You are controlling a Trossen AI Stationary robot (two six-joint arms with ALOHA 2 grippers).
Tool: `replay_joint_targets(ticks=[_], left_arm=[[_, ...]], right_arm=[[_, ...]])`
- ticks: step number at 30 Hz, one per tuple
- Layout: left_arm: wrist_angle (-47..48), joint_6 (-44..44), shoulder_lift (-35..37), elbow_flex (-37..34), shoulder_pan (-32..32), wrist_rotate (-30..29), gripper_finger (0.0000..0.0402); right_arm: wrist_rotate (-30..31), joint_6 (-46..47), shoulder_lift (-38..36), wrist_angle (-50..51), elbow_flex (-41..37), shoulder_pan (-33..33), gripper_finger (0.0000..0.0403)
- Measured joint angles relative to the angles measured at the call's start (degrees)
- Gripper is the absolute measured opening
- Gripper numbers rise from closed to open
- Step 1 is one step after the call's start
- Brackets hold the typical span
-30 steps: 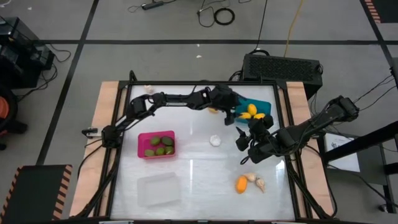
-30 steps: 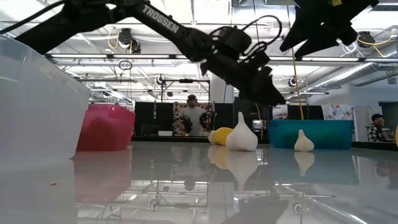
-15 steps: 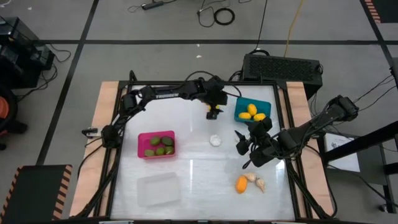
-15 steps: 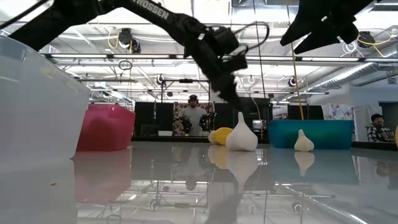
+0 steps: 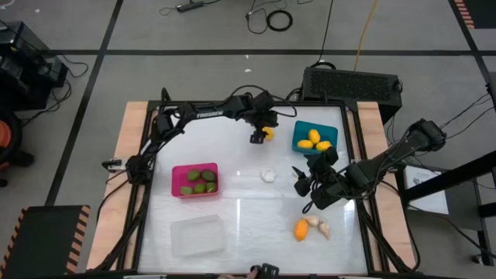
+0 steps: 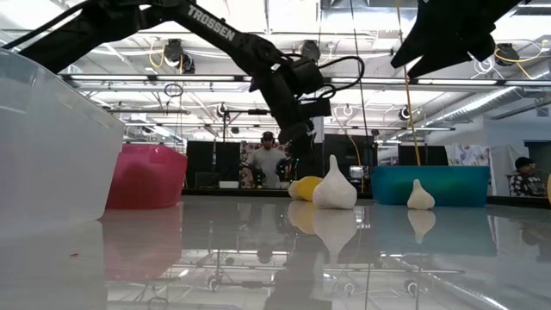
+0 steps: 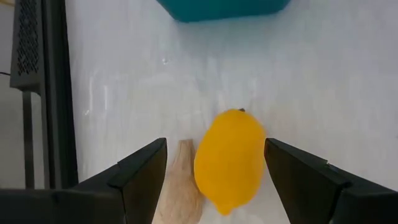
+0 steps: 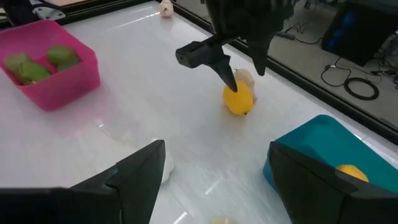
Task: Sort produce into baskets
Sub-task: Put the lemon into the blue bin
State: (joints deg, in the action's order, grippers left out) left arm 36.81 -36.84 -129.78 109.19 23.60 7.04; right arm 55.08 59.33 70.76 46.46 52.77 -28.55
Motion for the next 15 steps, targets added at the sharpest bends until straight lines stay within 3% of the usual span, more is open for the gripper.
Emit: replay_joint_targets(ticks=[15], left_arm=[[0.6,0.3,-3.4,0.0,0.3,-0.1,0.0276]], right_arm=[[0.0,-0.5,0.0,-3.2,0.0,-0.1,0.0279]])
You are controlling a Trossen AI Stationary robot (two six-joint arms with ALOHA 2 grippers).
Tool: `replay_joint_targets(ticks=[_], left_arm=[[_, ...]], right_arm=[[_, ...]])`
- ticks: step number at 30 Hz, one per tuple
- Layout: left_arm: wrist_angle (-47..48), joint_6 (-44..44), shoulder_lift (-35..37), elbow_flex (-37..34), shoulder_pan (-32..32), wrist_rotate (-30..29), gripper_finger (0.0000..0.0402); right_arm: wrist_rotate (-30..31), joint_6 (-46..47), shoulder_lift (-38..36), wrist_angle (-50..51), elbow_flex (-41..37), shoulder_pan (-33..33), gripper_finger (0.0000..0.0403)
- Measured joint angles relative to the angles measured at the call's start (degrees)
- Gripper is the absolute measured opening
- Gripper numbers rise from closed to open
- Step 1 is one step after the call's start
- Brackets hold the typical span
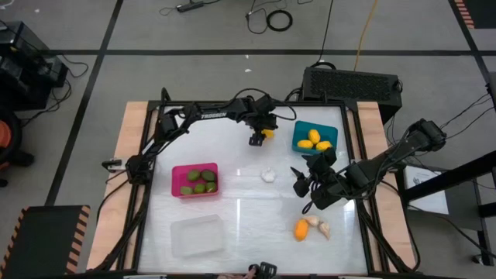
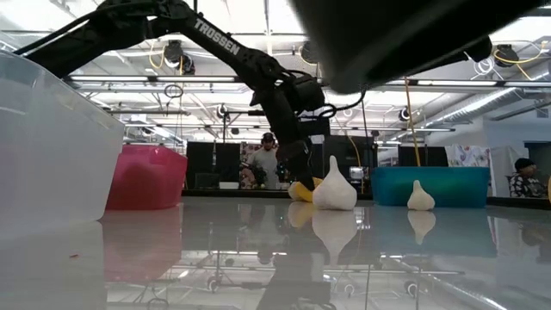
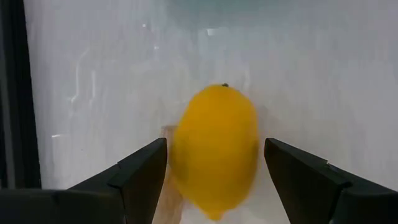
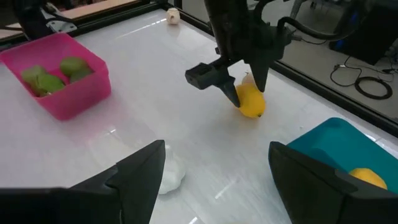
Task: Sort produce into baskets
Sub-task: Put the lemon into the blue bin
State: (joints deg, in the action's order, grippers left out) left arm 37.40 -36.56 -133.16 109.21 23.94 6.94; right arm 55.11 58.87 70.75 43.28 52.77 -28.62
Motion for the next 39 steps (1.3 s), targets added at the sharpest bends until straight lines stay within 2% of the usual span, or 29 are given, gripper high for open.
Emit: replay_joint_targets(ticks=[24,33,39], left_arm=[[-0.4,0.2,-0.5,0.0,0.0,-1.4,0.0275],[-0.8,0.2,-0.5,0.0,0.0,-4.2,0.0213],[-0.9,0.9,-0.5,0.0,0.0,-4.3,0.0207]], right_arm=[[0.2,-1.3,0.0,-1.2,0.0,0.0,0.0279],[0.3,-1.6,0.0,-1.2,0.0,0.0,0.0279],[0.3,-2.0,0.0,-1.2,0.0,0.0,0.0279]])
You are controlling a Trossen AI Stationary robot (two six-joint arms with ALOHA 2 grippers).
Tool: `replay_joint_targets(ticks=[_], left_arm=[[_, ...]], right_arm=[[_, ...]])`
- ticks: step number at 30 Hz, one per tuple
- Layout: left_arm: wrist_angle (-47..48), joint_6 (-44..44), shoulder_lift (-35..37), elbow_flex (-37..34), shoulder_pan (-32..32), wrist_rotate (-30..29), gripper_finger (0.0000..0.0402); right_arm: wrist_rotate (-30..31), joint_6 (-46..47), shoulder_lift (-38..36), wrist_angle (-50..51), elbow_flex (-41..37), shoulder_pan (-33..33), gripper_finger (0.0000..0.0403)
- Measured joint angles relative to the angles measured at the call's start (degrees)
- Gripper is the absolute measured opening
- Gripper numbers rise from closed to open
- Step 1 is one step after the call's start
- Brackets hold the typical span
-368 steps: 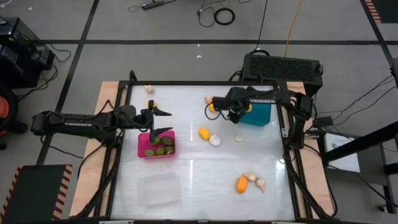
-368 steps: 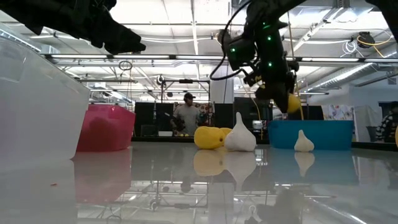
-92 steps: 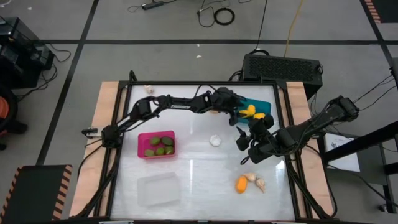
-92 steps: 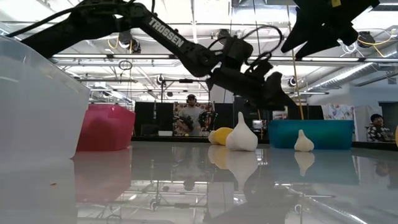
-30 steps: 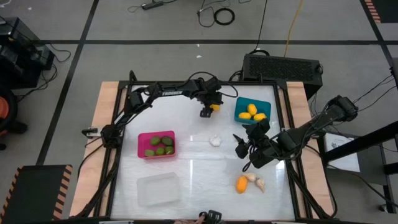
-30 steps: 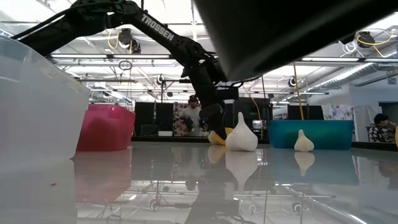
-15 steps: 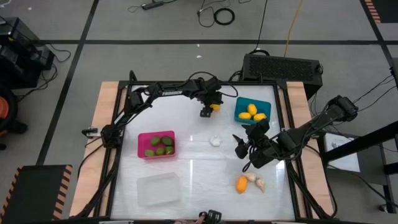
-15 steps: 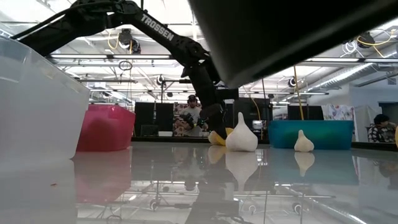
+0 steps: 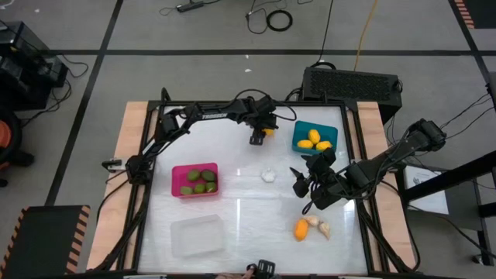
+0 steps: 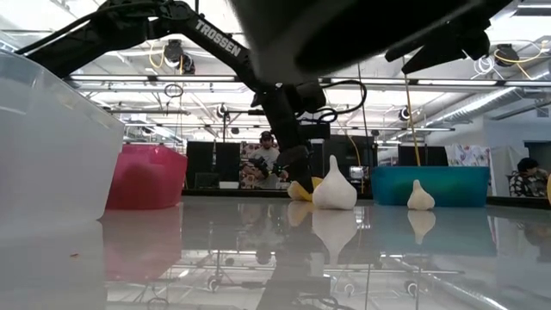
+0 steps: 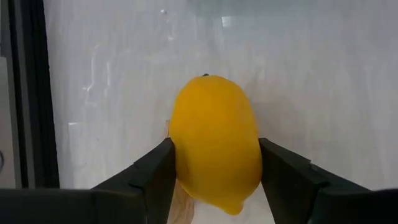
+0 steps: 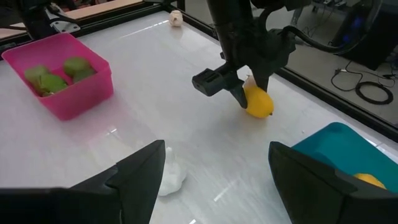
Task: Sort produce into baskets
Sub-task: Put the lemon into the blue bin
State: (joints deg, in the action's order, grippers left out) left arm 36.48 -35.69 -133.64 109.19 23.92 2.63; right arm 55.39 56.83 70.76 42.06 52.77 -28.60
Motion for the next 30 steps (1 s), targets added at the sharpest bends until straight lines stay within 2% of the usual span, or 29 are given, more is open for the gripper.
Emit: replay_joint_targets(ticks=[16,23,30], left_arm=[[0.9,0.9,1.2,0.0,0.1,-0.2,0.0206],[2.0,0.8,3.0,0.1,-0.6,0.4,0.0206],[2.0,0.8,4.4,0.1,-2.1,6.4,0.0205]], right_arm=[[0.1,-0.9,0.0,0.1,0.0,0.0,0.0279],[5.1,-0.3,0.0,1.1,0.0,0.1,0.0279],[7.8,0.8,0.0,1.4,0.0,0.2,0.0279]])
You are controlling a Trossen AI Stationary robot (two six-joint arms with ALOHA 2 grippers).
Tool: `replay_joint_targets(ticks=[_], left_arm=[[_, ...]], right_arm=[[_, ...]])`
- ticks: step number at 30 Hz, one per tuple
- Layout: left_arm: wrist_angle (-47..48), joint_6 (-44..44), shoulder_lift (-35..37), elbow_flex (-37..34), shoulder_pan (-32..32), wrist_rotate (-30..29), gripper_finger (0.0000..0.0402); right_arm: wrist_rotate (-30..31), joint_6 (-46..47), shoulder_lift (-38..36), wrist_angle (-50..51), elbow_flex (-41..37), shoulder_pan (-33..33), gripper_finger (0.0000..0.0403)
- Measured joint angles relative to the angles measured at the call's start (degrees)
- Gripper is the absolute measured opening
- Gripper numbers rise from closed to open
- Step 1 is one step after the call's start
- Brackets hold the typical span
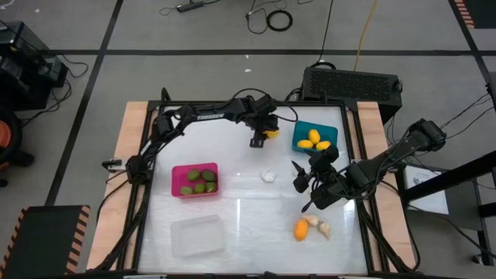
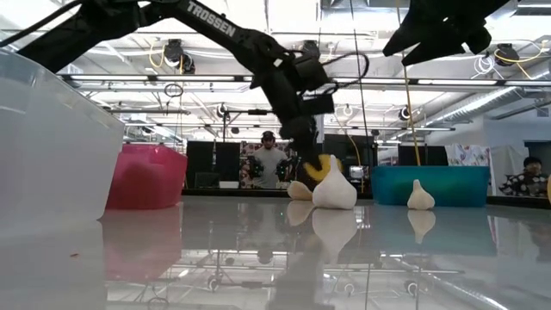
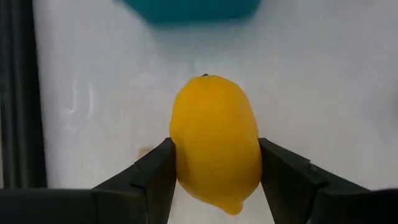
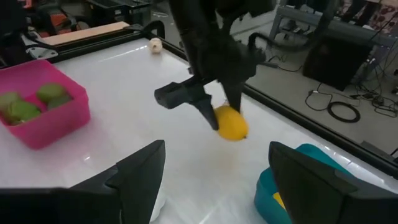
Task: Sort produce into baskets
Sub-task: Put the lemon into the blue bin
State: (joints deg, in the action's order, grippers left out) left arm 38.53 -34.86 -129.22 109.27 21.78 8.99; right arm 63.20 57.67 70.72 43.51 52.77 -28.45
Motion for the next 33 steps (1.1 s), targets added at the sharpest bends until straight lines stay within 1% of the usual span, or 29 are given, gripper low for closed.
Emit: replay_joint_targets(ticks=[3,7,9,16,20,29,33], left_arm=[[-2.8,0.1,0.6,0.0,-0.8,2.5,0.0205],[-8.3,0.1,0.7,0.0,-2.2,8.0,0.0205],[-11.0,0.1,0.7,0.0,-3.1,9.7,0.0205],[-21.4,0.1,0.0,0.0,-5.4,10.0,0.0205],[-25.5,0.1,-0.4,0.0,-5.9,10.0,0.0205],[-39.0,8.7,-5.4,0.0,-6.2,9.6,0.0206],[-41.4,7.5,-6.3,-0.1,-6.6,7.8,0.0219]], right_arm=[[0.0,0.0,0.0,0.0,0.0,0.0,0.0279],[0.1,0.0,0.0,0.1,0.0,0.0,0.0279],[0.1,0.0,0.0,0.0,0.0,0.0,0.0279],[0.1,0.0,0.0,0.3,0.0,0.0,0.0279],[0.0,0.0,0.0,0.3,0.0,0.0,0.0279],[0.0,0.1,0.0,0.1,0.0,0.0,0.0279],[0.0,0.1,0.0,0.0,0.0,0.0,0.0279]])
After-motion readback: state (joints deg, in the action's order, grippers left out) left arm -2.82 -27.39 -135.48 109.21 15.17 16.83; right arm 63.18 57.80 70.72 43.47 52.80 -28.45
